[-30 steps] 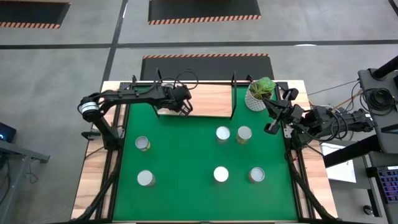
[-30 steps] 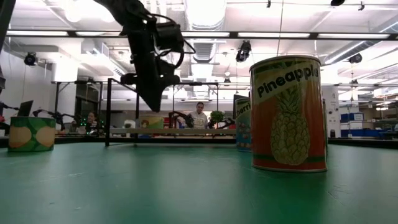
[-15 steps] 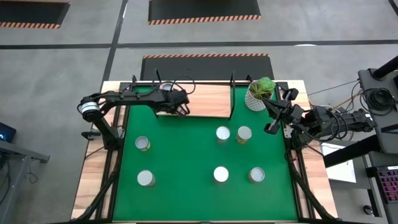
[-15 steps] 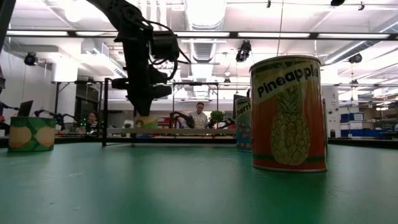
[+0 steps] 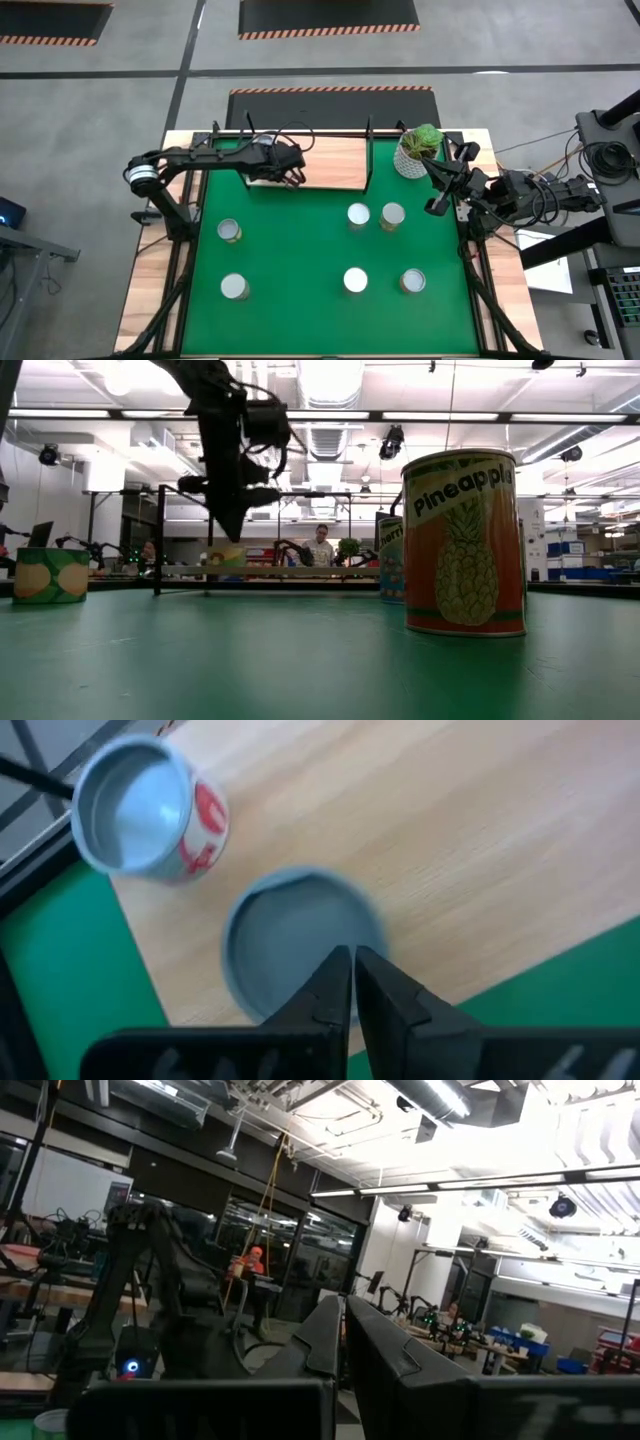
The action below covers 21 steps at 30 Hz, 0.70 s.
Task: Pick and place cans onto a shelf
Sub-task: Put the canned mushroom good on the shelf
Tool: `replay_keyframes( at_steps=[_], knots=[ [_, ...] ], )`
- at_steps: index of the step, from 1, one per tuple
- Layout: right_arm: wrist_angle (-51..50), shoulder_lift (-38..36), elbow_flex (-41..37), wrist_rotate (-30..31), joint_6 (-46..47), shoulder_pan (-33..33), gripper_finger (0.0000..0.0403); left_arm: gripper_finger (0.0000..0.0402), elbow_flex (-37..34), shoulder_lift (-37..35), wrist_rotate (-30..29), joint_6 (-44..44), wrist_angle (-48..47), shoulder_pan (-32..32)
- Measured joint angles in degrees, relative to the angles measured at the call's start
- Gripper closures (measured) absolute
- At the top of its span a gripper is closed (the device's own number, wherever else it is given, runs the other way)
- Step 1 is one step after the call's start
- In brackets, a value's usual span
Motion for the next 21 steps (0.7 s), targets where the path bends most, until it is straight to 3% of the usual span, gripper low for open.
replay_keyframes(
  at_steps=[8,21],
  knots=[
    [-0.02,0.00,0.00,0.02,0.00,-0.02,0.0392,0.0400,6.94,-0.04,0.09,0.27,0.79,-3.93],
    [-0.42,0.00,0.02,0.02,0.03,0.00,0.0392,0.0400,5.06,9.58,-2.47,-0.41,4.09,-5.47]
  ],
)
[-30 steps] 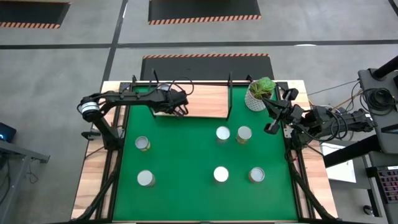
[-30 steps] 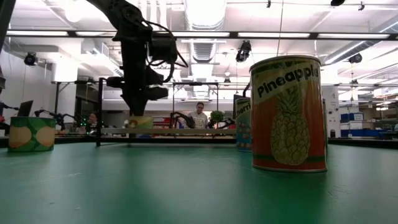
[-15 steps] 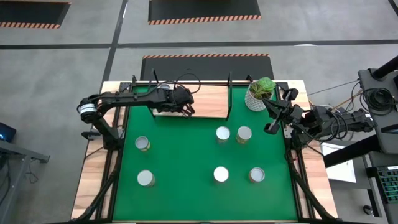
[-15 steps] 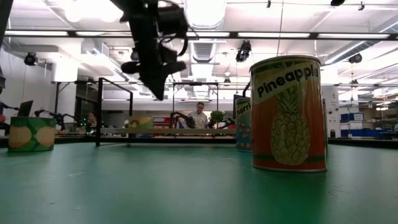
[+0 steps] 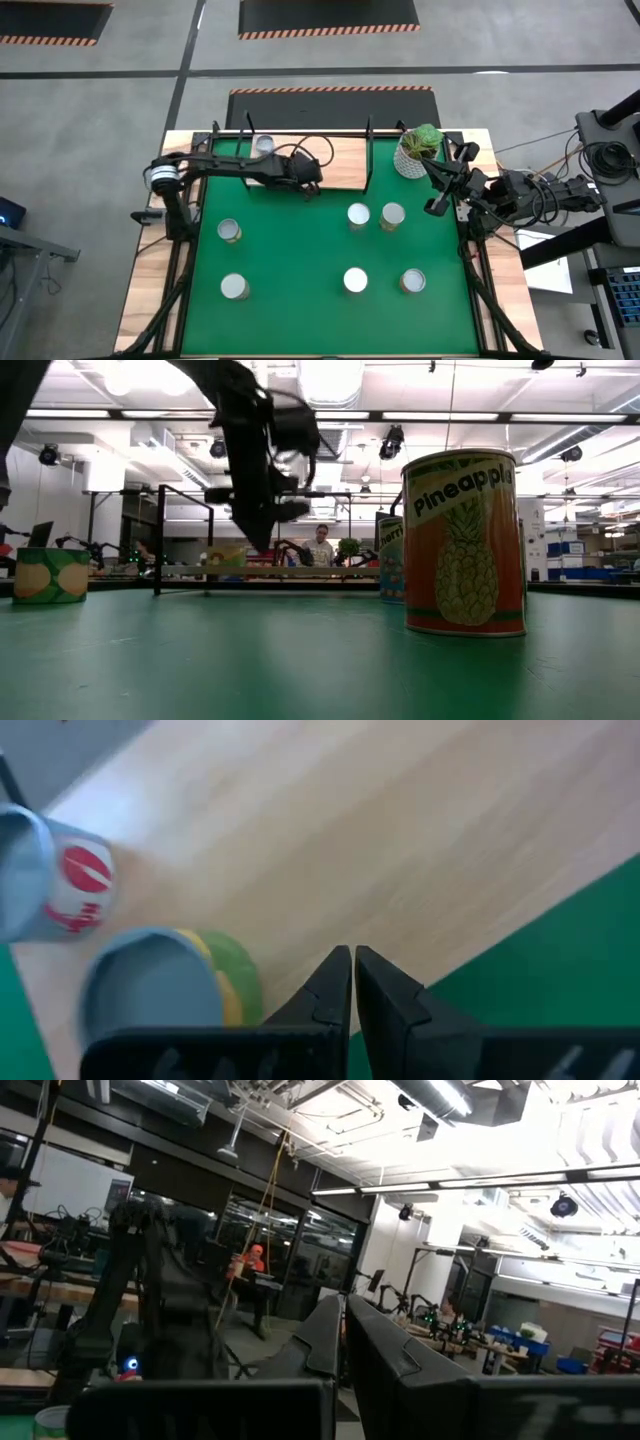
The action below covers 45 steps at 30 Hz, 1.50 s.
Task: Pick and place cans onto a shelf
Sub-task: Put the canned mushroom good on the shelf
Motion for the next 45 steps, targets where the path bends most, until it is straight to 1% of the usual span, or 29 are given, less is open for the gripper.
replay_keyframes(
  at_steps=[4,7,13,19,24,30,34,39,42,45],
  knots=[
    [0.00,0.00,-0.01,0.00,0.00,0.00,0.0392,0.0400,0.01,2.77,-0.15,-0.02,-0.84,0.20],
    [-0.02,0.00,0.00,0.00,0.00,0.00,0.0392,0.0400,0.19,3.64,-1.58,-0.10,-1.09,0.18],
    [-0.03,0.00,0.00,0.00,-0.02,0.00,0.0392,0.0400,0.06,3.34,-4.16,-0.31,-1.99,0.43],
    [-0.15,0.00,0.00,0.00,-0.02,-0.01,0.0392,0.0400,0.00,3.10,-5.24,-0.48,-3.78,0.75],
    [-0.17,0.00,0.00,0.01,-0.04,0.00,0.0392,0.0400,-0.02,3.04,-8.31,-1.63,-7.35,0.96],
    [-0.22,0.00,0.00,0.01,-0.46,-0.01,0.0392,0.0400,-0.02,3.03,-9.35,-4.59,-13.00,1.08],
    [-0.24,0.00,0.00,0.00,-0.46,0.00,0.0392,0.0400,-0.01,3.03,-11.43,-7.73,-18.07,1.25],
    [-0.24,0.00,0.00,0.00,-0.42,-0.02,0.0392,0.0400,-0.02,3.00,-11.56,-11.05,-22.51,1.06],
    [-0.24,0.00,0.00,0.01,-0.43,0.00,0.0392,0.0400,0.14,2.84,-10.38,-10.79,-21.42,0.50],
    [-0.24,0.00,0.00,0.02,-0.44,0.00,0.0392,0.0400,1.90,2.84,-10.05,-9.38,-20.20,0.12]
  ],
)
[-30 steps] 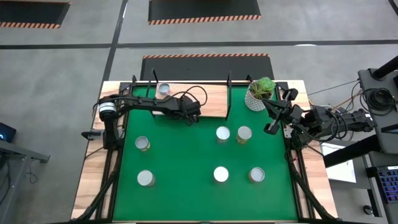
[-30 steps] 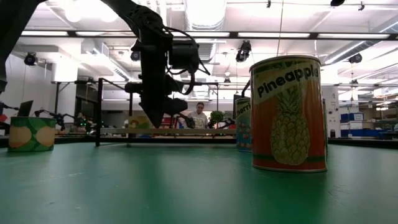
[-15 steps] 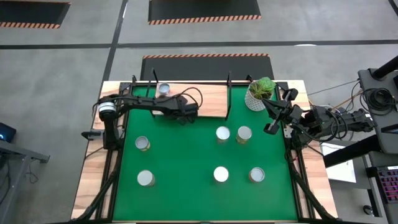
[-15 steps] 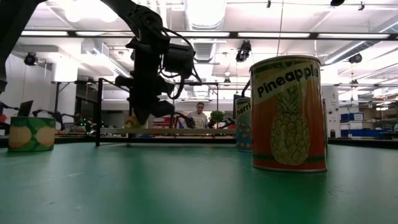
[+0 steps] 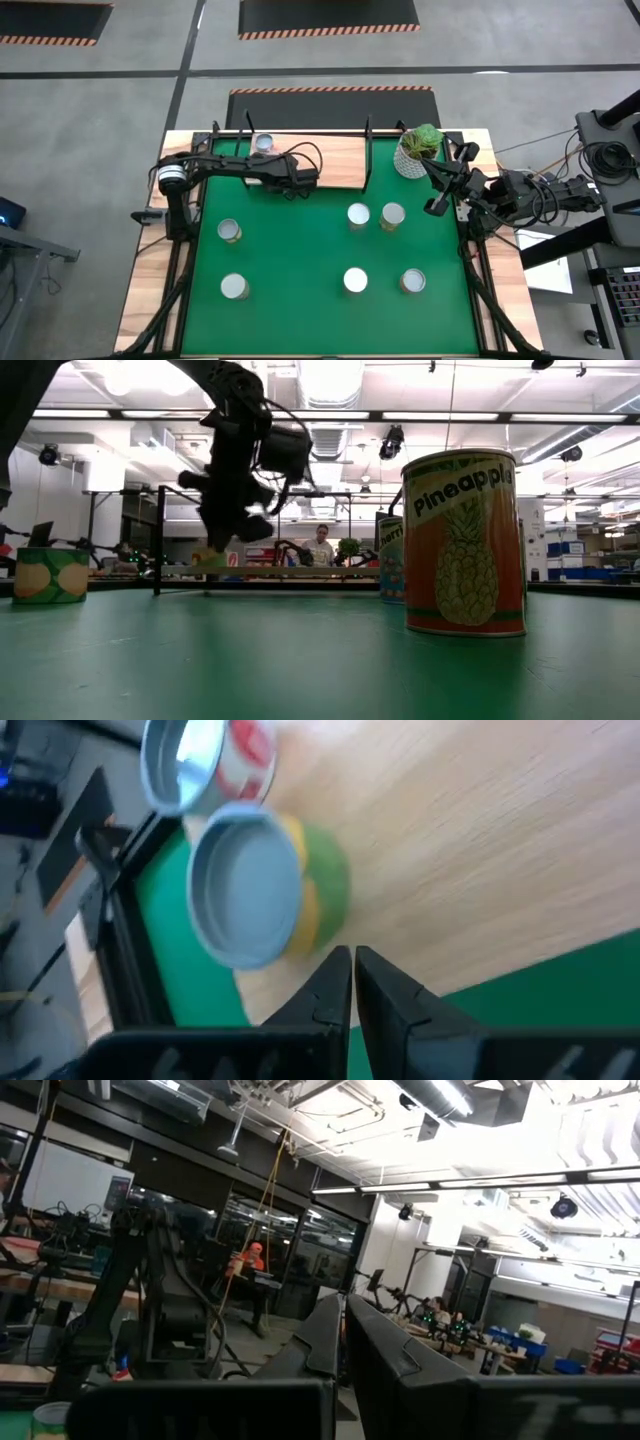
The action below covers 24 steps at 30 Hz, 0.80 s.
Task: Pick and place cans onto a shelf
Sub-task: Put the canned mushroom good on the shelf
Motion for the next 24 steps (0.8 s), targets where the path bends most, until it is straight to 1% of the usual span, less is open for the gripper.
replay_keyframes(
  at_steps=[3,6,8,11,16,19,21,24],
  knots=[
    [0.00,-0.02,-0.01,0.00,0.00,0.00,0.0392,0.0400,2.06,-0.02,-1.14,3.70,2.78,0.02],
    [-0.08,-0.02,0.00,0.02,0.00,-0.01,0.0392,0.0400,3.56,0.07,-5.38,7.14,5.55,0.53],
    [-0.20,-0.02,0.00,0.02,0.00,-0.01,0.0392,0.0400,3.67,0.20,-8.64,7.96,6.01,1.28],
    [-0.22,-0.02,0.00,0.50,0.00,0.00,0.0392,0.0400,3.66,0.20,-10.58,7.95,6.22,2.31],
    [-0.31,0.00,0.00,4.17,-0.78,0.00,0.0392,0.0400,3.48,0.19,-10.97,8.17,4.38,2.51],
    [-0.35,-0.02,0.00,4.81,-0.94,-0.01,0.0392,0.0400,3.48,-0.12,-10.98,8.18,3.57,1.84],
    [-0.35,0.00,0.00,4.79,-0.96,-0.01,0.0392,0.0400,3.48,-0.96,-11.13,9.45,3.65,0.40],
    [-0.35,-0.01,0.00,4.78,-0.97,0.00,0.0392,0.0400,3.52,-2.56,-11.01,14.30,4.36,-3.60]
  ],
)
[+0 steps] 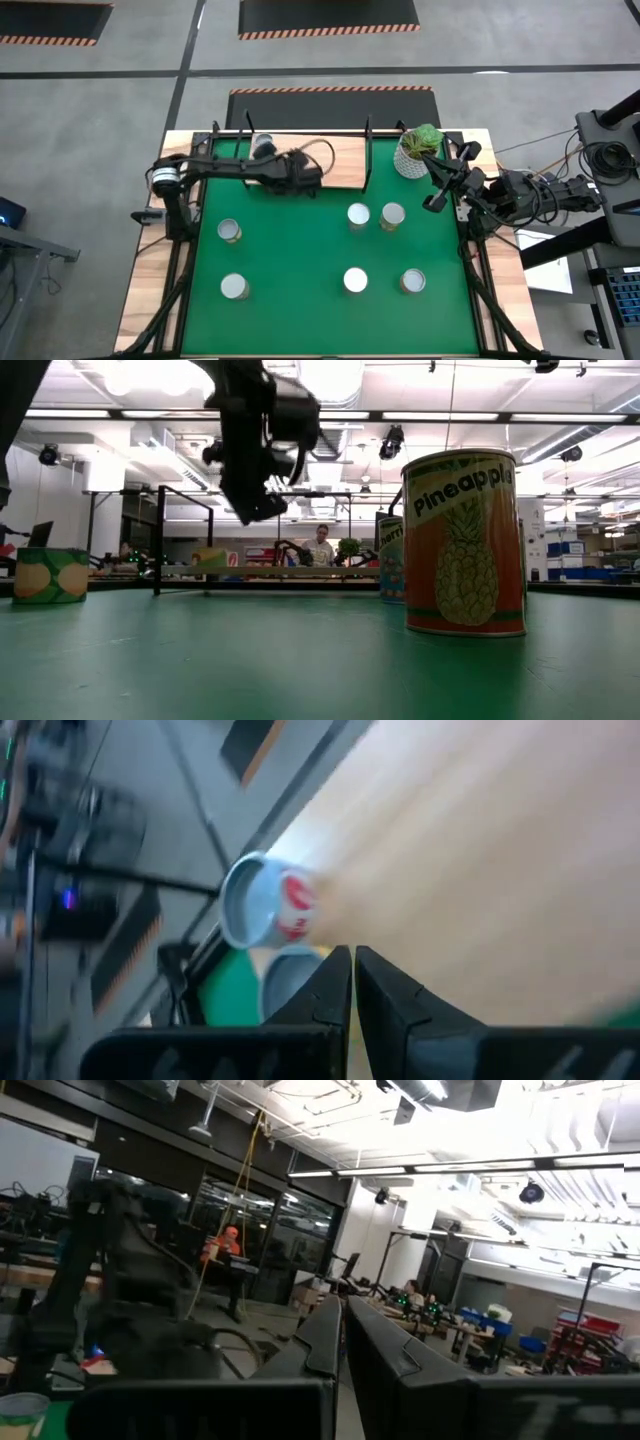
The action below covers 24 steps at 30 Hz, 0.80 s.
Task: Pick and place cans onto a shelf
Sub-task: Put the canned mushroom good on the shelf
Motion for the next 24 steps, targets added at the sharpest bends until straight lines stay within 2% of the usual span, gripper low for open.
replay_keyframes(
  at_steps=[3,8,11,16,24],
  knots=[
    [0.06,0.01,0.00,-0.27,0.47,-0.02,0.0392,0.0401,-0.24,-2.68,1.12,8.61,2.98,-5.29],
    [0.11,0.01,0.45,-0.37,2.14,-0.01,0.0392,0.0401,-1.41,-7.56,12.88,24.28,8.93,-14.16],
    [0.13,0.19,0.95,-0.41,3.55,-0.02,0.0392,0.0401,-1.35,-10.89,12.80,27.05,9.85,-16.14],
    [0.01,0.91,1.53,-0.43,4.07,-0.01,0.0392,0.0401,0.28,-14.88,12.06,25.69,9.71,-11.16],
    [-0.35,1.26,1.81,-0.43,4.01,0.01,0.0392,0.0402,0.26,-13.68,11.28,14.11,6.62,7.03]
  ],
)
